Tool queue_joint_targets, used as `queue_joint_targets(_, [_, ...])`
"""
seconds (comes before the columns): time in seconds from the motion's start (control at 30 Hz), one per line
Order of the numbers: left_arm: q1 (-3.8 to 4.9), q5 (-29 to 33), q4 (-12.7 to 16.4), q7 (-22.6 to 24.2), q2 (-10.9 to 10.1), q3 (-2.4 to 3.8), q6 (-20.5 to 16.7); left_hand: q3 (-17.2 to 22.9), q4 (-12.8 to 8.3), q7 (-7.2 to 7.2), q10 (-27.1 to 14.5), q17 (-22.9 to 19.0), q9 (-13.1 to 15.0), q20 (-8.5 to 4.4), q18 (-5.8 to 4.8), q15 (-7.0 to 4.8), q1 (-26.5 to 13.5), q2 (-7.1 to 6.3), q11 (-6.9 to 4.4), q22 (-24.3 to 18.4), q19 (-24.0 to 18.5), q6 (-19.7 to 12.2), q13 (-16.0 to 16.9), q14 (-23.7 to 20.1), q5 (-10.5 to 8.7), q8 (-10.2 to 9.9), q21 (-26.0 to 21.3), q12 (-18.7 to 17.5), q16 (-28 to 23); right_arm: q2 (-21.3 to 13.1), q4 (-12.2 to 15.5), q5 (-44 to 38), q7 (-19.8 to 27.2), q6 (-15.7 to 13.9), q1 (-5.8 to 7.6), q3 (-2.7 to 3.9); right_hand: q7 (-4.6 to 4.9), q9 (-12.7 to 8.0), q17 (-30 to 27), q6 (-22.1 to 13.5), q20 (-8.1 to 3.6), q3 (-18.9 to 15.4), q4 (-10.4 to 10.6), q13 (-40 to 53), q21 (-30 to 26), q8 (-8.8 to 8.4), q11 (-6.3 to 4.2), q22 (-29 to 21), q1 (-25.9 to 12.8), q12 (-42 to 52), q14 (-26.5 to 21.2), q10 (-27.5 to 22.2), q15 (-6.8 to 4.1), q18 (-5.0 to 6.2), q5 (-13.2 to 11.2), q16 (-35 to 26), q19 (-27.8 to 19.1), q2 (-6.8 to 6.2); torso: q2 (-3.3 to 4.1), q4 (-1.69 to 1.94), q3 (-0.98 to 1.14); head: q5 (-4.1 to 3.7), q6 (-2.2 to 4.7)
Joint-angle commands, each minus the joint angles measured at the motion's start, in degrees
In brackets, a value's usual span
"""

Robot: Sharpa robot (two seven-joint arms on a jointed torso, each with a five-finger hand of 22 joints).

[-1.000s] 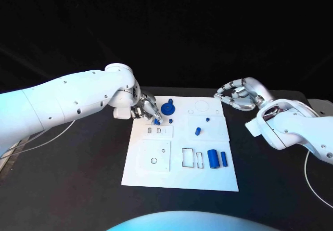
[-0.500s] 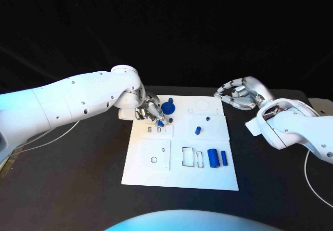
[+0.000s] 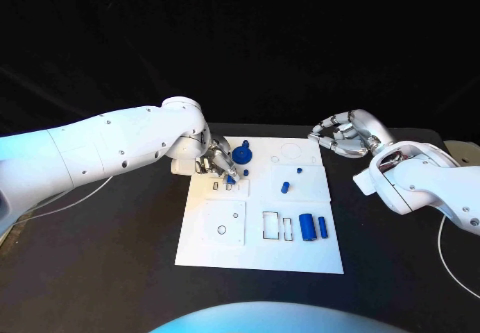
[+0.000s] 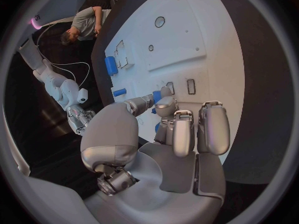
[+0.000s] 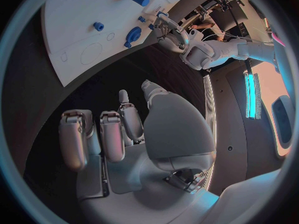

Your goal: Assemble the parts on the task board

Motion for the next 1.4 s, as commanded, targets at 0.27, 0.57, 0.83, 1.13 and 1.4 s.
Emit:
queue_joint_targets(0.27, [-0.04,-0.56,-0.11,-0.24,0.07,-0.69,1.17,4.46,-4.56,-0.23,-0.12,14.23,0.09,0.32,-0.31,0.21,3.30,3.81,-0.14,0.11,0.02,0.07,0.07,5.73,-0.12,-0.01,0.14,0.16,0.01,0.00,0.11,-0.26,0.04,0.49,-0.03,0.00,0.01,-0.06,9.22,-0.36,-0.38,-0.36,-0.05,3.10,-0.31,0.08,-0.17,11.93,-0.41,-0.03,4.54,-0.01,-0.29,0.88,0.22,-0.23,3.74,-0.07,0.02,0.03,-0.01,0.26,-0.06])
queue_joint_targets(0.57, [-0.27,0.22,-0.36,-0.29,0.19,-1.35,1.65,4.46,-4.59,-0.25,0.00,14.26,0.10,0.32,-0.32,0.21,3.31,3.83,-0.15,0.16,0.04,0.10,0.29,5.74,-0.12,-0.01,0.17,0.34,0.02,-0.01,0.11,-0.26,0.05,0.49,-0.03,0.00,0.01,-0.06,9.22,-0.36,-0.38,-0.36,-0.05,3.10,-0.31,0.08,-0.17,11.93,-0.41,-0.03,4.54,-0.01,-0.29,0.88,0.22,-0.23,3.74,-0.07,0.04,-0.04,-0.05,0.28,-0.15])
queue_joint_targets(0.83, [-0.42,0.36,-0.40,-0.27,0.19,-1.49,1.46,4.47,-4.60,-0.27,0.08,14.31,0.11,0.31,-0.32,0.21,3.29,3.92,-0.16,0.15,0.04,0.16,0.38,5.76,-0.12,0.00,0.17,0.43,0.05,0.00,0.12,-0.26,0.06,0.49,-0.03,0.00,0.01,-0.06,9.22,-0.36,-0.38,-0.36,-0.05,3.10,-0.31,0.08,-0.17,11.93,-0.41,-0.03,4.54,-0.01,-0.29,0.88,0.22,-0.23,3.74,-0.07,0.04,-0.02,-0.02,0.32,-0.18])
queue_joint_targets(1.13, [-0.48,0.43,-0.38,-0.27,0.06,-1.52,2.22,4.63,-4.96,-0.37,0.33,14.48,0.17,0.31,-0.35,0.16,3.39,3.98,-0.24,0.30,0.09,0.31,0.69,5.81,-0.09,0.02,0.25,0.76,0.14,-0.02,0.11,-0.26,0.06,0.48,-0.03,0.00,0.01,-0.06,9.22,-0.36,-0.38,-0.36,-0.05,3.10,-0.31,0.08,-0.17,11.93,-0.41,-0.03,4.54,-0.01,-0.29,0.88,0.22,-0.23,3.74,-0.07,0.03,-0.03,-0.01,0.34,-0.22])
queue_joint_targets(1.4, [-0.49,0.44,-0.34,-0.27,-0.07,-1.52,2.72,4.99,-5.49,-0.46,0.55,14.57,0.23,0.29,-0.36,0.09,3.49,4.00,-0.33,0.37,0.13,0.47,0.92,5.83,-0.07,0.03,0.29,1.03,0.19,-0.02,0.09,-0.26,0.08,0.47,-0.03,0.00,0.01,-0.06,9.22,-0.36,-0.38,-0.36,-0.05,3.10,-0.31,0.08,-0.17,11.93,-0.41,-0.03,4.54,-0.01,-0.29,0.88,0.22,-0.23,3.74,-0.07,0.04,0.00,-0.01,0.30,-0.28])
